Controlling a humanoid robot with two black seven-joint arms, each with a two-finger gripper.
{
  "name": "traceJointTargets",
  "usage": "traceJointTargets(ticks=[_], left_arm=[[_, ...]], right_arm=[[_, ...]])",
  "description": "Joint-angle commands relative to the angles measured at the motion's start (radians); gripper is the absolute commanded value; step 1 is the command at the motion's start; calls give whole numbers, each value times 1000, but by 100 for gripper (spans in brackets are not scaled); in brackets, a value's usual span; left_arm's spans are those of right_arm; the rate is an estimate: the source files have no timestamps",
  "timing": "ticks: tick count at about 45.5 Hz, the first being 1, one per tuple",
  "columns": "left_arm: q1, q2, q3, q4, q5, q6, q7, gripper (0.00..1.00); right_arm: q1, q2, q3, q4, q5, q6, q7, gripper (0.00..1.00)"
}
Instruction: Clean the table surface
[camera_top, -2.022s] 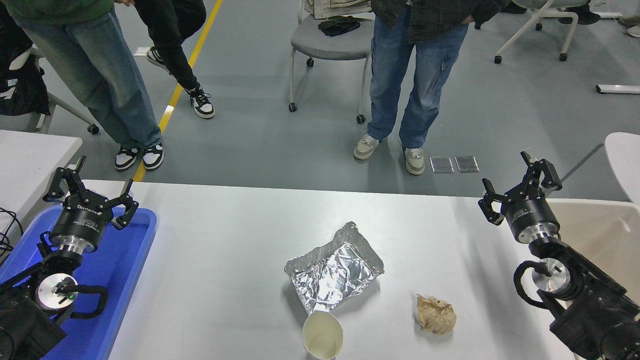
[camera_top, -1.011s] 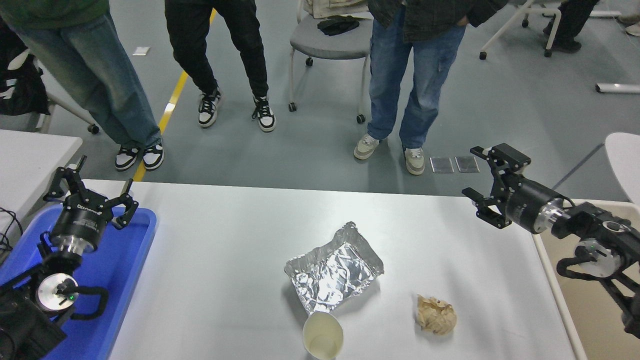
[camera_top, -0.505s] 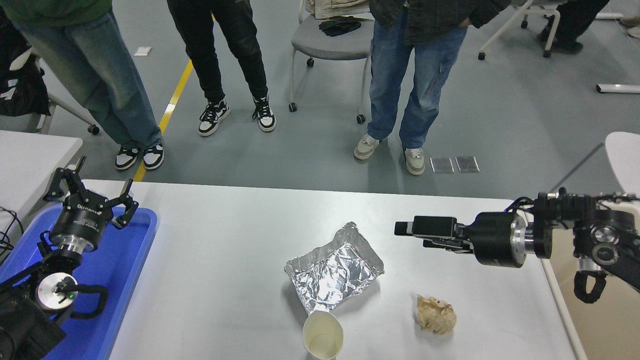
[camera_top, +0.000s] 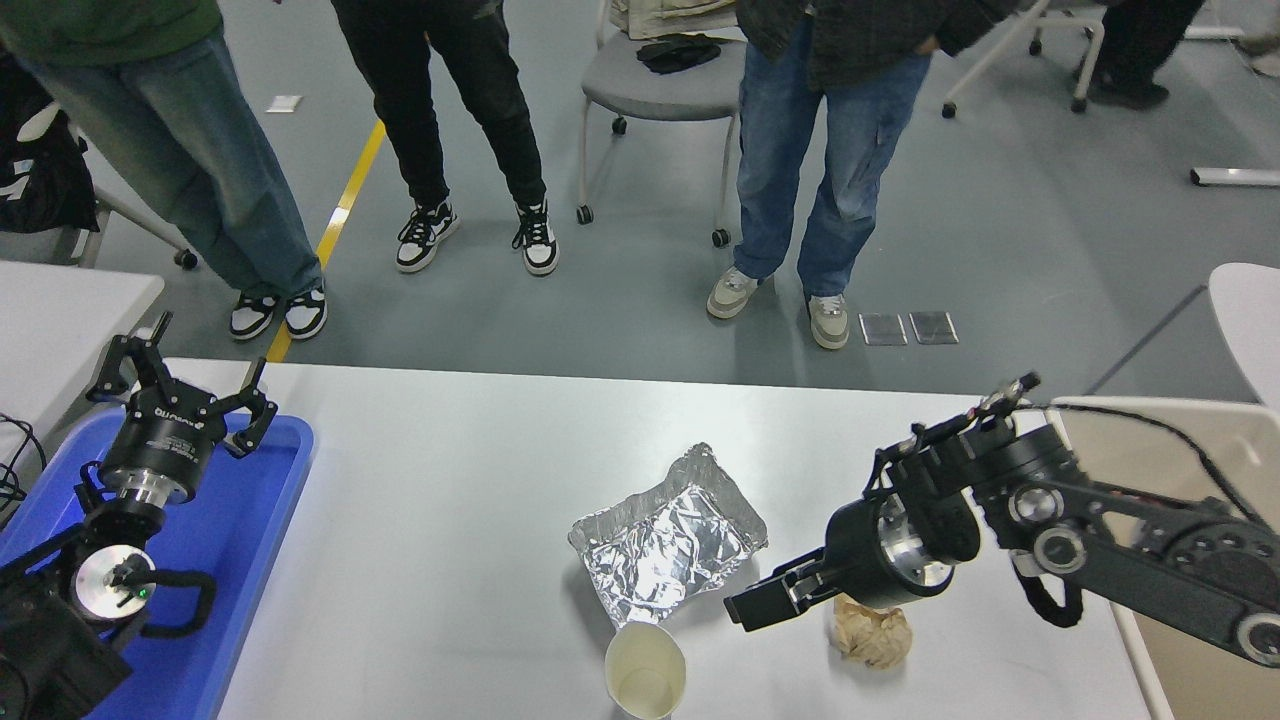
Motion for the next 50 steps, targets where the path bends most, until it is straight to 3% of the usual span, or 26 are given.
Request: traceJointTargets(ticks=[1, 29, 38, 50], left_arm=[[0, 0, 0, 0, 1, 0, 0, 100], [0, 0, 0, 0, 0, 0, 0, 100], [-2, 0, 0, 0, 1, 0, 0, 100], [0, 0, 0, 0, 1, 0, 0, 100]], right_arm=[[-24, 94, -60, -29, -10, 10, -94, 100], [8, 288, -48, -183, 46, 4, -157, 100], [-2, 295, -56, -221, 43, -14, -151, 99], [-28, 303, -63, -270, 28, -30, -142, 87]])
